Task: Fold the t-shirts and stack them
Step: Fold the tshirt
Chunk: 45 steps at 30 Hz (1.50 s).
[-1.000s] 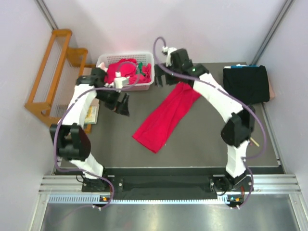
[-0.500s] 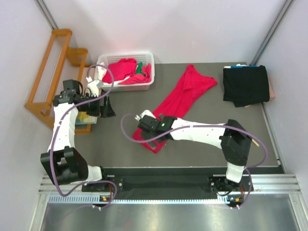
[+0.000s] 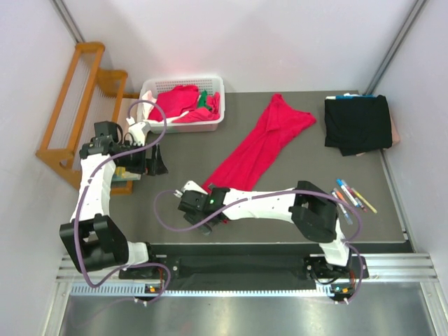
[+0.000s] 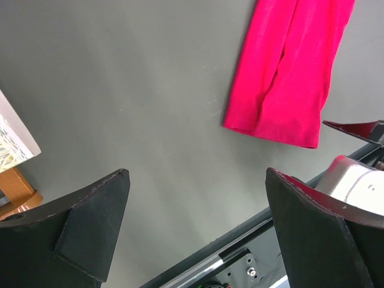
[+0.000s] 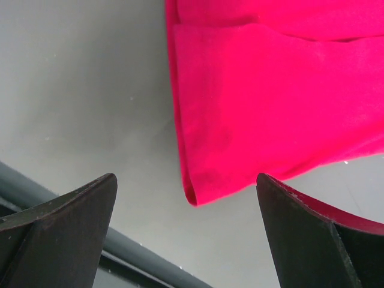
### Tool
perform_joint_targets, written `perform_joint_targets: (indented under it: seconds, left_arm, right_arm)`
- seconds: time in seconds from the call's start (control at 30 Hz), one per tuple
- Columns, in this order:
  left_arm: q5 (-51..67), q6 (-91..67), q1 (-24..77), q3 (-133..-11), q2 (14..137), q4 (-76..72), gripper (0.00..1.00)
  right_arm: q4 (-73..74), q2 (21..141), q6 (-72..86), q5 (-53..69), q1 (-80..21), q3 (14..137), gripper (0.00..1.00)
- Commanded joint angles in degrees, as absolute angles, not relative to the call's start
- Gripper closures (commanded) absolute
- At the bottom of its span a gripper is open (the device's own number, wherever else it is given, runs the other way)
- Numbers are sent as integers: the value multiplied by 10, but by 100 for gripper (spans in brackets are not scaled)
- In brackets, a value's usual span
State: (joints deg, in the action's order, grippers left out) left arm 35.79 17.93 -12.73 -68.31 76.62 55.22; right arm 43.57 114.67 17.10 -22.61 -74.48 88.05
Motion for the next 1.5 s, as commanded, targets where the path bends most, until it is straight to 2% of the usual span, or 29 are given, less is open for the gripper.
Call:
perform_joint_targets:
  seconds: [0.0,0.13,0.47,1.1,1.17,1.23,1.47]
  left_arm:
    - [359,185,-127,-682,744,529,1]
    - [348,193,-127,-681,738,531,1]
    - [336,196,-127,-664,739,521,1]
    - [325,203,-128,-654,745,512,1]
    - [323,207,-128,-651,743,512,1]
    - [323,207,-127,-651,741,512,1]
    - [311,212,-127,-649,737,511,1]
  right_arm:
    - [417,1165,168,-232,-743,914,1]
    - [403,1175,166,-223,-723,915,1]
    - [365,1189,147,-196,-666,916,8]
    - [368,1222,150,-154,-673,945,11]
    - [369,1223,151,-152,-673,946,13]
    - [367,1226,151,-153,-671,942,21]
    - [356,1230,150,-149,-650,920,28]
